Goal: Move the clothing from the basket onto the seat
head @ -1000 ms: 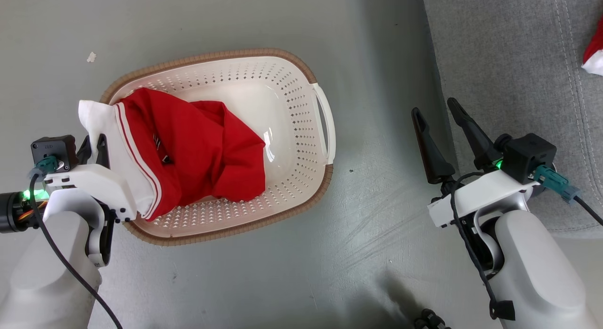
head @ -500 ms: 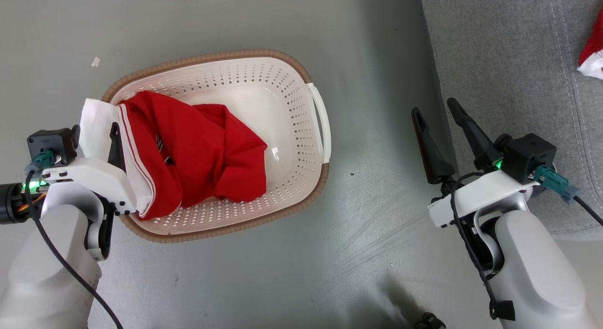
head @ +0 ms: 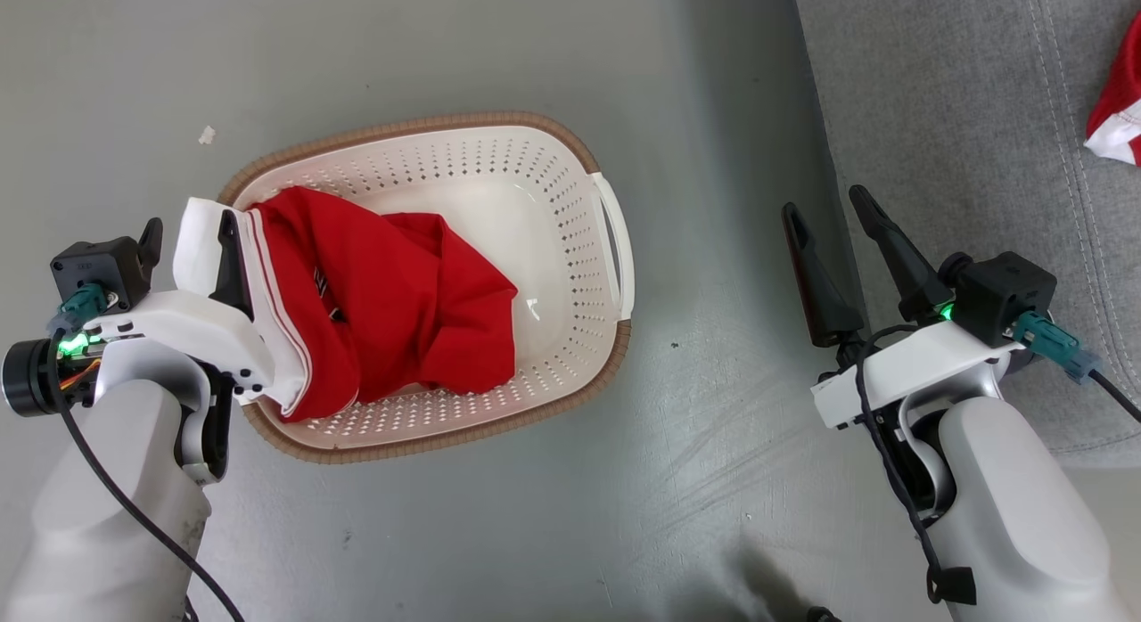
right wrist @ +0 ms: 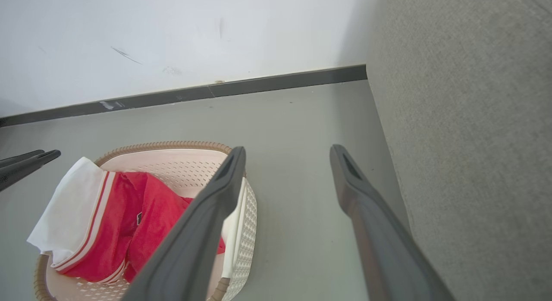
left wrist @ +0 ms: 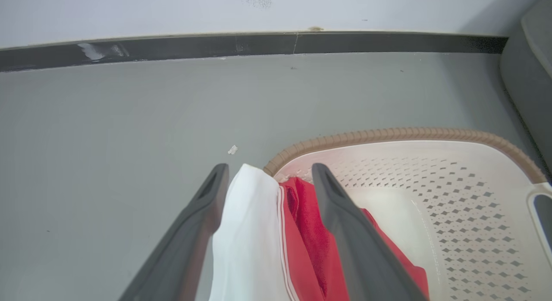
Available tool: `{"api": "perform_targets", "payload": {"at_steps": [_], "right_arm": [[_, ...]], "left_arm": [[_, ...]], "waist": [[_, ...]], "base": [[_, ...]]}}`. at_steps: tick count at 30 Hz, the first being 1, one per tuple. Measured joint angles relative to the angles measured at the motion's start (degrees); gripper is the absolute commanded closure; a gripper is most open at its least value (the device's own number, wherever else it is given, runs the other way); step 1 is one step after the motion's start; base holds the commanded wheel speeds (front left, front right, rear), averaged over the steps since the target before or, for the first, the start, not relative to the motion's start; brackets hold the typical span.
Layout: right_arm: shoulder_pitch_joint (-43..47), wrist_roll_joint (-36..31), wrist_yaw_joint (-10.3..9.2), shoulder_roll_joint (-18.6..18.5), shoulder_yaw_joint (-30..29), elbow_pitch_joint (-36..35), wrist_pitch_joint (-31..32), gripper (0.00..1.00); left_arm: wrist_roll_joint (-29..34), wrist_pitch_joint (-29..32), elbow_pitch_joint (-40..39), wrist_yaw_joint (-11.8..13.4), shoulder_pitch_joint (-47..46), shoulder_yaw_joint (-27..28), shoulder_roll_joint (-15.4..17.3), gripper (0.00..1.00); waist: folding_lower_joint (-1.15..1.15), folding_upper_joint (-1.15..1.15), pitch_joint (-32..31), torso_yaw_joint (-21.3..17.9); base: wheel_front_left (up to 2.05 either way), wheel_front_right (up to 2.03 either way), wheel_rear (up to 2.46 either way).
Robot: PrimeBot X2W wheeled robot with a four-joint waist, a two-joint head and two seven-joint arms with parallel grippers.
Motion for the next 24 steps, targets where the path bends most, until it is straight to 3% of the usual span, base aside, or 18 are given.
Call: {"api": "perform_targets", "payload": {"at_steps": [24], "right_arm": [[1.33, -2.7, 0.0, -0.04, -3.57, 2.13, -0.01, 0.0]], "left_arm": [[-1.9, -3.89, -3.33, -1.16, 3.82, 3.42, -2.33, 0.0]], "waist": [[0.0, 0.0, -8.86, 3.38]], "base": [[0.0, 0.0, 0.0]]}}
